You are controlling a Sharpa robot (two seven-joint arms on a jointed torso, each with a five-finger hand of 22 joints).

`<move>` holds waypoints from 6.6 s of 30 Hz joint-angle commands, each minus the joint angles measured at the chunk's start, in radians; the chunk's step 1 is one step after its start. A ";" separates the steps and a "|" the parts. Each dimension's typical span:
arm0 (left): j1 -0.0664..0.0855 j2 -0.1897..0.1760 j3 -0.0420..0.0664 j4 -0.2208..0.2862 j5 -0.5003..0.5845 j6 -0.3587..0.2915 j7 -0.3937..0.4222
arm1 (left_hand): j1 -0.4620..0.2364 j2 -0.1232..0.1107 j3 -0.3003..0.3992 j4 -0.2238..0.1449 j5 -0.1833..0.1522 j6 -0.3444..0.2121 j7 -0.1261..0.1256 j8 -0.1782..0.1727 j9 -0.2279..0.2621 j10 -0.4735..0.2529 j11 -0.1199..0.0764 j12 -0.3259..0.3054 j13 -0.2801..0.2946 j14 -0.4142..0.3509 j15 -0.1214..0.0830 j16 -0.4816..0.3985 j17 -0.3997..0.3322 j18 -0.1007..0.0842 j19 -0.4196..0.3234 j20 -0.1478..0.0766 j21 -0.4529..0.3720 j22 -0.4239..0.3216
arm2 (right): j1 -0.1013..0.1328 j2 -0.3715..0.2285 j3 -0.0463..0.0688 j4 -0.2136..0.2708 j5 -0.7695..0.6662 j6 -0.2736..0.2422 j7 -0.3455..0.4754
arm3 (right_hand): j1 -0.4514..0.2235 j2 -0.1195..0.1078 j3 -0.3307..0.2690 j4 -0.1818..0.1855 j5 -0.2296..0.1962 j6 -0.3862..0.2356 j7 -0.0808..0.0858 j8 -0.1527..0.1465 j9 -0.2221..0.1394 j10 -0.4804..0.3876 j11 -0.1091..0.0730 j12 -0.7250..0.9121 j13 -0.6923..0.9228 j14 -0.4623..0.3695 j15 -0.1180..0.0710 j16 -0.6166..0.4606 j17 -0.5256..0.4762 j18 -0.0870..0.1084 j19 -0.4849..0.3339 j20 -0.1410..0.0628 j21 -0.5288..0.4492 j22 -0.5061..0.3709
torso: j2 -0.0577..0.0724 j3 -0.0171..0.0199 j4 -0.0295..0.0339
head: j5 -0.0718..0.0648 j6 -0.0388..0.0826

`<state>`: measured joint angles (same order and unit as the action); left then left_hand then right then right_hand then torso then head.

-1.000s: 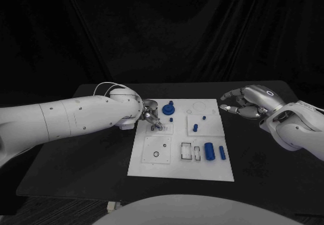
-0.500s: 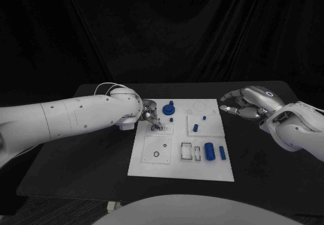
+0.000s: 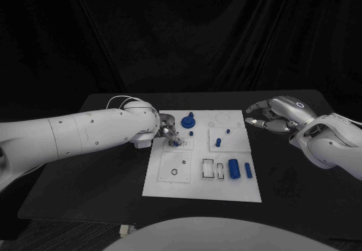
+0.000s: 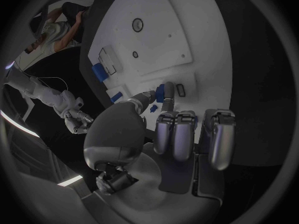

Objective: Assemble the parts on the task board

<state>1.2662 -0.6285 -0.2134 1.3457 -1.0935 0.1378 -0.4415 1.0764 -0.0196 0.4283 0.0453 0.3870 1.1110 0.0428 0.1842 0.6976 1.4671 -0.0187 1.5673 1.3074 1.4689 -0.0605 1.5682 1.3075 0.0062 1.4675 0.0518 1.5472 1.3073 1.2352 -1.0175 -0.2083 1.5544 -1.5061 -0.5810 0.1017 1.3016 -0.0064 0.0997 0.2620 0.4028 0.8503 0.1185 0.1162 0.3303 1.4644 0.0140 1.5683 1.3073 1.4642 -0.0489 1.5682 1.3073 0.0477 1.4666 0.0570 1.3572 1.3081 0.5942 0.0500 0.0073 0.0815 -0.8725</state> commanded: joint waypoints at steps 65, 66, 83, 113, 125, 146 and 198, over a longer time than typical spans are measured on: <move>-0.044 -0.045 0.001 0.058 0.013 -0.231 0.092 | 0.007 0.000 0.029 -0.012 0.015 -0.020 0.003 0.005 0.023 0.104 -0.001 0.003 0.263 0.102 -0.004 0.003 0.263 0.008 0.064 -0.003 -0.015 0.228 | -0.013 -0.002 0.001 -0.005 -0.002 0.026 -0.036 | 0.030 -0.003 0.024 -0.009 0.031 0.004 -0.001 -0.011 -0.009 0.106 0.007 0.003 0.264 0.106 0.005 0.001 0.262 0.012 -0.010 0.008 -0.036 0.183 | 0.000 -0.0004 0.0005 | 0.009 0.000; -0.044 -0.050 0.001 0.064 0.013 -0.240 0.093 | 0.008 -0.001 0.029 -0.013 0.016 -0.020 0.003 0.005 0.024 0.104 -0.001 0.003 0.263 0.102 -0.004 0.003 0.263 0.008 0.064 -0.003 -0.014 0.229 | -0.013 -0.002 0.001 -0.005 -0.002 0.025 -0.036 | 0.030 -0.003 0.024 -0.009 0.031 0.004 -0.001 -0.011 -0.009 0.106 0.007 0.003 0.264 0.106 0.005 0.001 0.262 0.012 -0.010 0.008 -0.036 0.183 | 0.000 -0.0004 0.0005 | 0.008 0.000; -0.044 -0.064 0.001 0.070 0.013 -0.277 0.091 | 0.002 -0.003 0.028 -0.007 0.015 -0.020 0.005 0.006 0.027 0.104 0.000 0.003 0.263 0.102 -0.004 0.003 0.263 0.010 0.061 -0.003 -0.018 0.226 | -0.016 0.002 0.001 -0.011 -0.002 0.029 -0.039 | 0.032 -0.003 0.025 -0.010 0.032 0.003 -0.001 -0.011 -0.010 0.106 0.007 0.003 0.264 0.106 0.005 0.001 0.262 0.012 -0.011 0.008 -0.038 0.182 | -0.001 -0.0005 0.0008 | 0.012 0.000; -0.065 -0.039 0.001 0.038 0.013 -0.244 0.085 | -0.004 0.000 0.028 0.002 0.006 -0.024 0.005 0.005 0.031 0.104 0.001 0.003 0.263 0.102 -0.003 0.003 0.263 0.012 0.056 -0.003 -0.023 0.221 | -0.017 -0.002 0.001 -0.011 -0.002 0.038 -0.043 | 0.033 -0.003 0.027 -0.010 0.033 0.002 -0.001 -0.012 -0.011 0.106 0.006 0.003 0.264 0.106 0.005 -0.001 0.261 0.012 -0.011 0.008 -0.039 0.182 | 0.000 0.0003 0.0002 | 0.013 0.000; -0.069 -0.038 0.001 0.033 0.013 -0.250 0.088 | -0.004 0.000 0.028 0.002 0.006 -0.024 0.005 0.005 0.031 0.104 0.001 0.003 0.263 0.102 -0.003 0.003 0.263 0.012 0.056 -0.003 -0.023 0.221 | -0.017 -0.001 0.001 -0.012 -0.002 0.043 -0.044 | 0.034 -0.003 0.028 -0.011 0.034 0.002 -0.001 -0.012 -0.011 0.106 0.006 0.003 0.264 0.105 0.005 -0.002 0.260 0.013 -0.012 0.008 -0.041 0.181 | 0.000 -0.0002 0.0002 | 0.015 0.000; -0.077 -0.038 0.001 0.028 0.013 -0.233 0.085 | -0.004 -0.001 0.028 0.003 0.004 -0.026 0.005 0.005 0.032 0.104 0.001 0.003 0.263 0.102 -0.003 0.003 0.263 0.012 0.055 -0.003 -0.025 0.220 | -0.017 -0.001 0.001 -0.012 -0.002 0.053 -0.048 | 0.039 -0.002 0.032 -0.014 0.036 0.003 -0.002 -0.012 -0.012 0.106 0.006 0.003 0.264 0.104 0.004 -0.005 0.256 0.015 -0.015 0.008 -0.049 0.179 | 0.000 -0.0005 0.0006 | 0.021 0.000; -0.083 -0.030 0.000 0.018 0.013 -0.171 0.058 | -0.017 0.000 0.008 0.030 -0.081 -0.039 0.010 -0.002 0.043 0.104 0.005 0.003 0.263 0.102 0.001 0.003 0.263 0.017 0.040 0.002 -0.042 0.208 | -0.021 0.008 0.001 -0.017 -0.002 0.068 -0.056 | 0.044 -0.003 0.038 -0.017 0.036 0.003 0.000 -0.013 -0.015 0.106 0.007 0.003 0.264 0.100 0.005 -0.019 0.244 0.020 -0.026 0.008 -0.073 0.171 | 0.000 -0.0003 0.0002 | 0.023 0.000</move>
<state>1.1949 -0.6620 -0.2050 1.3651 -1.0859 -0.0771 -0.3646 1.0673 -0.0237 0.4370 0.0697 0.3114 1.0789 0.0538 0.1881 0.7408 1.4681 -0.0177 1.5673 1.3073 1.4688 -0.0604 1.5682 1.3080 0.0062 1.4675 0.0519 1.5097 1.3073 1.2168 -1.0087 -0.2083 1.5368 -1.5059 -0.5175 0.0640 1.3347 -0.0080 0.1329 0.2456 0.4330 0.8503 0.1184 0.1076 0.3170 1.4644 0.0140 1.5683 1.3073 1.4642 -0.0489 1.5527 1.3074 0.0471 1.4487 0.0678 1.2873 1.3077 0.5941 0.0500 0.0072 0.1059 -0.8725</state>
